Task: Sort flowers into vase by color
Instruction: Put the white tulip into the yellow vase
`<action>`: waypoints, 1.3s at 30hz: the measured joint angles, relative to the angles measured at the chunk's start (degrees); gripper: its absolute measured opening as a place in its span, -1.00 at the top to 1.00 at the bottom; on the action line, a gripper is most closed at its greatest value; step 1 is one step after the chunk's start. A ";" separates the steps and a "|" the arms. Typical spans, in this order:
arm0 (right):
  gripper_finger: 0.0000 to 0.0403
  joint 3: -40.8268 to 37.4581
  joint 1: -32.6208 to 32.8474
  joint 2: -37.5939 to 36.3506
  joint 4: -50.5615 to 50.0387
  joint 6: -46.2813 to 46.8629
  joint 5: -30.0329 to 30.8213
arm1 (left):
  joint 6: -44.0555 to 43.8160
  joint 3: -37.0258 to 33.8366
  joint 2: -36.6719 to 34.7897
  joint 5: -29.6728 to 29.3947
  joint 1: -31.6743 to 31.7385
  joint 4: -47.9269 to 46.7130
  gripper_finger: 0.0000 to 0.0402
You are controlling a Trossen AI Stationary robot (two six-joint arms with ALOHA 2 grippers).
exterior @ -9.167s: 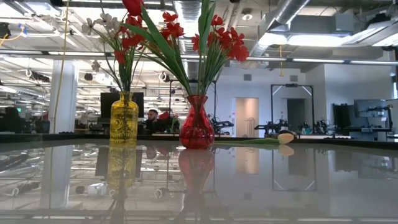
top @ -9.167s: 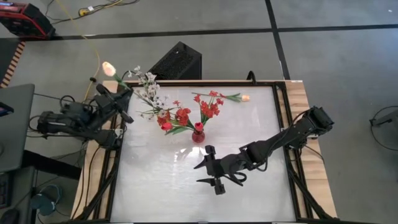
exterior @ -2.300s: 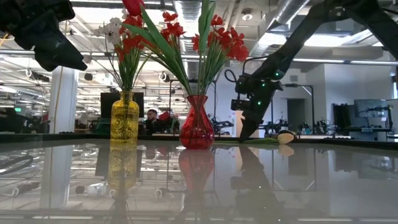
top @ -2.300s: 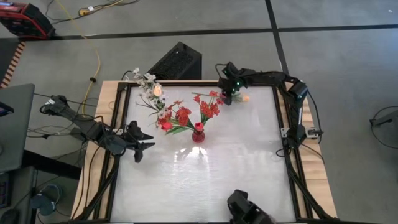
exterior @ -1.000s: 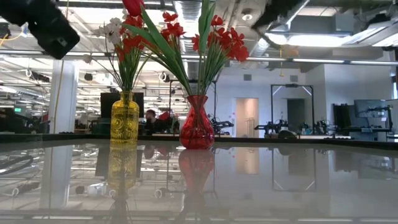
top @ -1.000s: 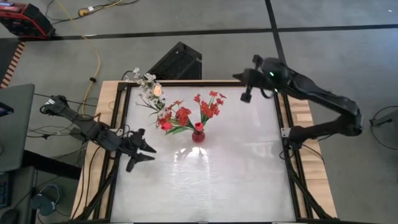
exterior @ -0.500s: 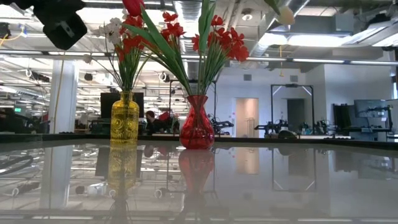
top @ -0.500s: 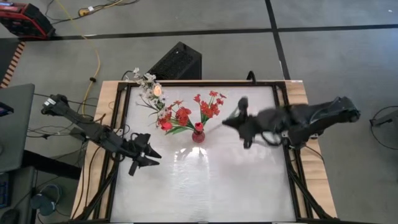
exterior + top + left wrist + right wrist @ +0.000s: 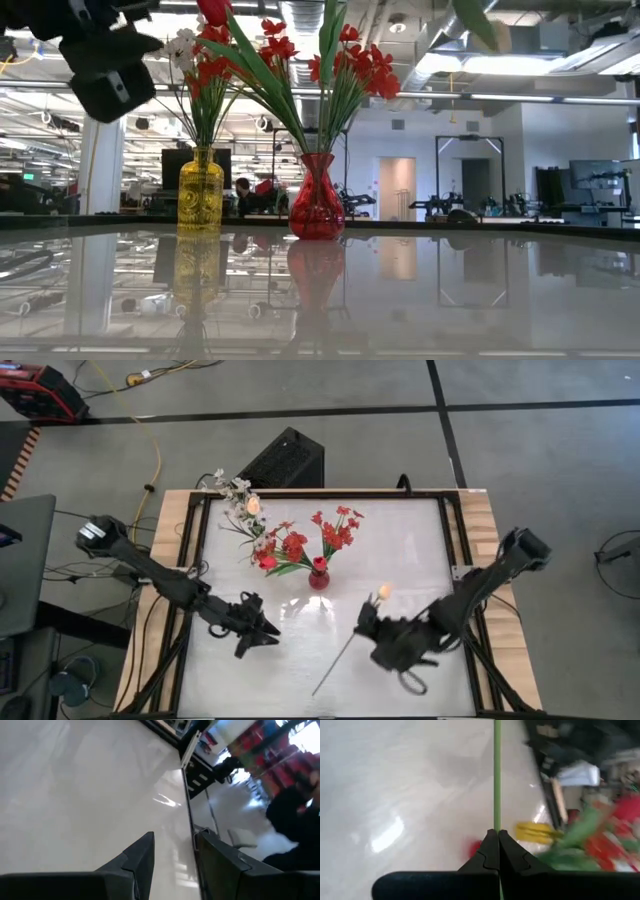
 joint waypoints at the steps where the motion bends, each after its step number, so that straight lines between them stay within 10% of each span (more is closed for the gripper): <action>1: 0.92 0.00 0.57 1.83 0.04 -0.02 -0.01 | -1.79 0.00 1.69 0.00 0.18 1.69 0.31; 23: 0.92 0.03 -0.09 25.62 34.44 -23.93 11.80 | -23.77 1.92 34.36 5.66 1.75 34.91 0.31; 39: 0.92 0.04 -2.03 26.34 35.43 -24.73 10.01 | -18.15 8.11 37.22 8.99 2.14 34.36 0.32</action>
